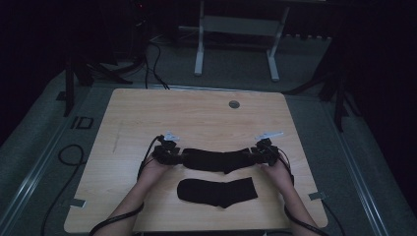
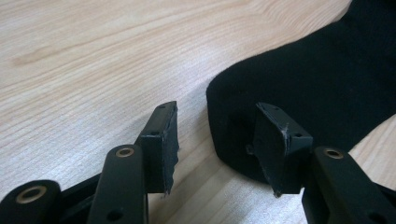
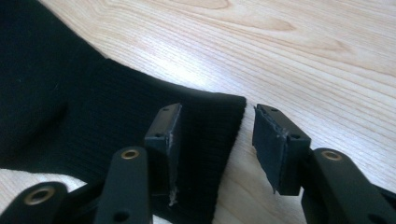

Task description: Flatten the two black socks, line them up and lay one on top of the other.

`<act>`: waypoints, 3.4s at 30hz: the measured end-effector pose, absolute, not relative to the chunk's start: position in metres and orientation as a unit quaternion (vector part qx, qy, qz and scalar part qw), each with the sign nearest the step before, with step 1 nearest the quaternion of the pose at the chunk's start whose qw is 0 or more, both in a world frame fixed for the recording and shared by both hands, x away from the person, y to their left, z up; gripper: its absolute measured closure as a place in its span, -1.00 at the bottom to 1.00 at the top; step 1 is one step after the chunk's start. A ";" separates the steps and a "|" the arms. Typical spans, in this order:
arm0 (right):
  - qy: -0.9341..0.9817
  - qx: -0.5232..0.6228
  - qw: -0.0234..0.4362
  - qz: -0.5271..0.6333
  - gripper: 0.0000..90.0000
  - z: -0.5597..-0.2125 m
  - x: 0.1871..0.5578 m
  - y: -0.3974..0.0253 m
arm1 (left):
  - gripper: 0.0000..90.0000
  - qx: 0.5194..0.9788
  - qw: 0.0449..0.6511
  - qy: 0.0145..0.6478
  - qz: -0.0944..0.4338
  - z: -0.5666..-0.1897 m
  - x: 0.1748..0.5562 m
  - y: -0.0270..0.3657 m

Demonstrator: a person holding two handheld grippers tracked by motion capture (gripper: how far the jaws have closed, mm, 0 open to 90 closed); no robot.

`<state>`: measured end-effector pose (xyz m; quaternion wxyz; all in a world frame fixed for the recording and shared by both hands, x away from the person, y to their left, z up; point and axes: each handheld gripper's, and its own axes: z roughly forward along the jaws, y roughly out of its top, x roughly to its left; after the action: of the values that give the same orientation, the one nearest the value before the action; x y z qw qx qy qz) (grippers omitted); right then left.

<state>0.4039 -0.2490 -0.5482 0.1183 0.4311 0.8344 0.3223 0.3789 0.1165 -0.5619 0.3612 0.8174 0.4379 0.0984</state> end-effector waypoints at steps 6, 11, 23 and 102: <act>0.841 0.425 0.130 0.307 0.54 -0.551 0.400 -0.242 | 0.50 0.826 0.350 0.427 0.112 -0.561 0.379 0.112; 0.844 0.418 0.131 0.308 0.81 -0.551 0.397 -0.239 | 0.87 0.836 0.342 0.415 0.108 -0.560 0.378 0.108; 0.835 0.418 0.146 0.328 0.87 -0.534 0.394 -0.240 | 0.95 0.825 0.357 0.418 0.131 -0.547 0.374 0.108; 0.832 0.408 0.108 0.360 0.37 -0.540 0.280 -0.264 | 0.59 0.854 0.373 0.359 0.037 -0.545 0.274 0.135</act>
<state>0.2800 -0.2639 -0.5401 0.1085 0.4078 0.8321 0.3599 0.2740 0.1351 -0.5448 0.3733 0.8545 0.3594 0.0365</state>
